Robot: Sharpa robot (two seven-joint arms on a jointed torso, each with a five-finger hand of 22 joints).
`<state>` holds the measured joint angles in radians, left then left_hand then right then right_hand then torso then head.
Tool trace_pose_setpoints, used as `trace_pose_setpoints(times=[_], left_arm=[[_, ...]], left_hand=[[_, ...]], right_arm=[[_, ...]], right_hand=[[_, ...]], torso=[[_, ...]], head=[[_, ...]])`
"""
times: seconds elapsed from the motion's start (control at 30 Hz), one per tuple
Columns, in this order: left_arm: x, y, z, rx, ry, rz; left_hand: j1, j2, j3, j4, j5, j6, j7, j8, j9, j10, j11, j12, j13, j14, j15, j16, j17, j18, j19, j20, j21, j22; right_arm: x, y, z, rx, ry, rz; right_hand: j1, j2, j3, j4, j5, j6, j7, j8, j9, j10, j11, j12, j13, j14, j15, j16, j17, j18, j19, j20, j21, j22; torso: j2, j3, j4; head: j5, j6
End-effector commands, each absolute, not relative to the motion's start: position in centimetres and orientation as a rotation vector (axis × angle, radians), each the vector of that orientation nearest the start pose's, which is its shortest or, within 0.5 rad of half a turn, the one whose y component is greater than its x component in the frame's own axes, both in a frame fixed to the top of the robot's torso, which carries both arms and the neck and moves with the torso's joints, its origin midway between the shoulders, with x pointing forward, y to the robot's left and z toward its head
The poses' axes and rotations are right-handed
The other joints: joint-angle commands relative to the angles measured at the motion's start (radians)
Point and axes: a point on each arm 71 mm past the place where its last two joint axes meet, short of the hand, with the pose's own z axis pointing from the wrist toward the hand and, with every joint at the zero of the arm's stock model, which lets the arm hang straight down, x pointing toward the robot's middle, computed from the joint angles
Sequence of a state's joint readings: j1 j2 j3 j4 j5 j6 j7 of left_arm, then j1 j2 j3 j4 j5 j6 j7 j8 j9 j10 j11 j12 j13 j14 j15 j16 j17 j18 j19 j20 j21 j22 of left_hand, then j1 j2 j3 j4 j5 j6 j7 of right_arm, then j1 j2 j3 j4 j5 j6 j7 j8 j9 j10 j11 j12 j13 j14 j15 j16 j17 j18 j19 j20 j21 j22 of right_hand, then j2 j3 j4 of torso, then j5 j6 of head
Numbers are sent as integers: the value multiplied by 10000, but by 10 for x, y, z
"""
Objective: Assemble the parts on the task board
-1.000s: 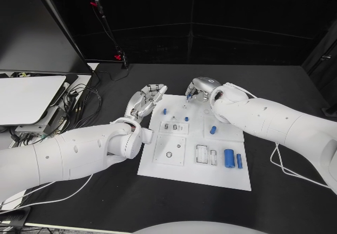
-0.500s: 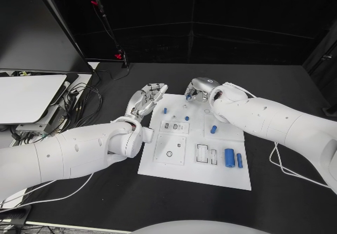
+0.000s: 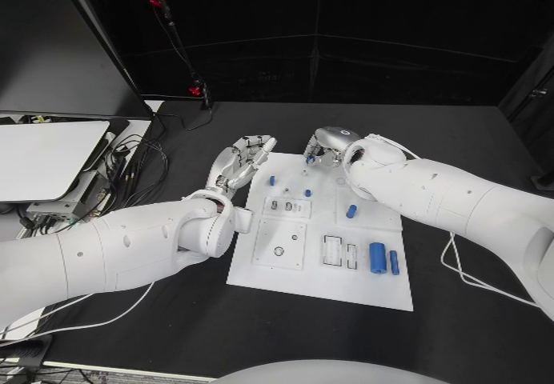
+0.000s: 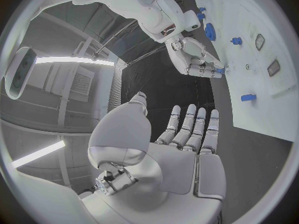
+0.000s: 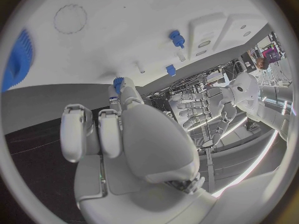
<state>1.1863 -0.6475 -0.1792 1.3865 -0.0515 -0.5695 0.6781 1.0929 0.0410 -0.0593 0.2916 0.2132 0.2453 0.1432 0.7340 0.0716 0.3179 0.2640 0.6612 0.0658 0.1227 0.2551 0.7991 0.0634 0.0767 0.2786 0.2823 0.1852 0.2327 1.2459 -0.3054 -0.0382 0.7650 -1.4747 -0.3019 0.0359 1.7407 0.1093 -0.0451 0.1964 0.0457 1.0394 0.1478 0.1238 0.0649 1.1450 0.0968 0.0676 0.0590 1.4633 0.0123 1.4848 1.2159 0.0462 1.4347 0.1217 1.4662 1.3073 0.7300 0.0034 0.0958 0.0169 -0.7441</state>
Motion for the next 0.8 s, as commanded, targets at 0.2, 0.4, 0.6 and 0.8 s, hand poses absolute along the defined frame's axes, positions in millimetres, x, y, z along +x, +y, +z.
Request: trace_pose_setpoints(times=[0.2,0.4,0.6,0.8], left_arm=[[485,161,-200,-6870,10198,-15667],[485,161,-200,-6882,10214,-15673],[485,161,-200,-6892,10228,-15679],[485,161,-200,-6905,10247,-15678]], left_hand=[[-12,118,-49,3,49,42,1544,29,-19,41,6,45,-11,-6,94,56,12,163,-20,52,35,15],[-12,118,-49,3,49,42,1544,29,-19,41,6,45,-11,-6,94,56,12,163,-20,52,35,15],[-5,133,-52,4,58,40,1544,28,-21,39,6,46,-11,-7,95,57,12,162,-18,52,40,18],[1,143,-55,3,65,39,1544,27,-23,38,6,47,-10,-7,96,57,12,161,-18,53,41,19]], right_arm=[[601,-128,-192,-1908,16250,5022],[601,-129,-193,-1820,16350,4896],[602,-129,-194,-1778,16393,4843],[601,-130,-192,-1790,16065,4999]], right_hand=[[28,-166,39,134,36,-154,50,-169,2,-290,61,-84,2,431,98,-63,-121,126,-69,73,-115,192],[39,-205,84,176,37,-207,61,-237,5,-434,92,-79,4,426,123,-72,-130,128,-75,97,-125,184],[-133,-442,27,323,30,-567,-139,-500,-19,-1001,263,-80,6,346,252,-188,-495,182,-223,194,-264,-70],[-1174,-1032,-446,664,30,-2020,-564,-650,-37,-2043,414,-43,36,167,379,-470,-1224,314,-548,337,-607,-634]], torso=[[3,-5,6],[2,-8,5],[3,-9,2],[0,-13,-6]], head=[[-6,-8],[-8,-11],[-7,-8],[-16,-10]])
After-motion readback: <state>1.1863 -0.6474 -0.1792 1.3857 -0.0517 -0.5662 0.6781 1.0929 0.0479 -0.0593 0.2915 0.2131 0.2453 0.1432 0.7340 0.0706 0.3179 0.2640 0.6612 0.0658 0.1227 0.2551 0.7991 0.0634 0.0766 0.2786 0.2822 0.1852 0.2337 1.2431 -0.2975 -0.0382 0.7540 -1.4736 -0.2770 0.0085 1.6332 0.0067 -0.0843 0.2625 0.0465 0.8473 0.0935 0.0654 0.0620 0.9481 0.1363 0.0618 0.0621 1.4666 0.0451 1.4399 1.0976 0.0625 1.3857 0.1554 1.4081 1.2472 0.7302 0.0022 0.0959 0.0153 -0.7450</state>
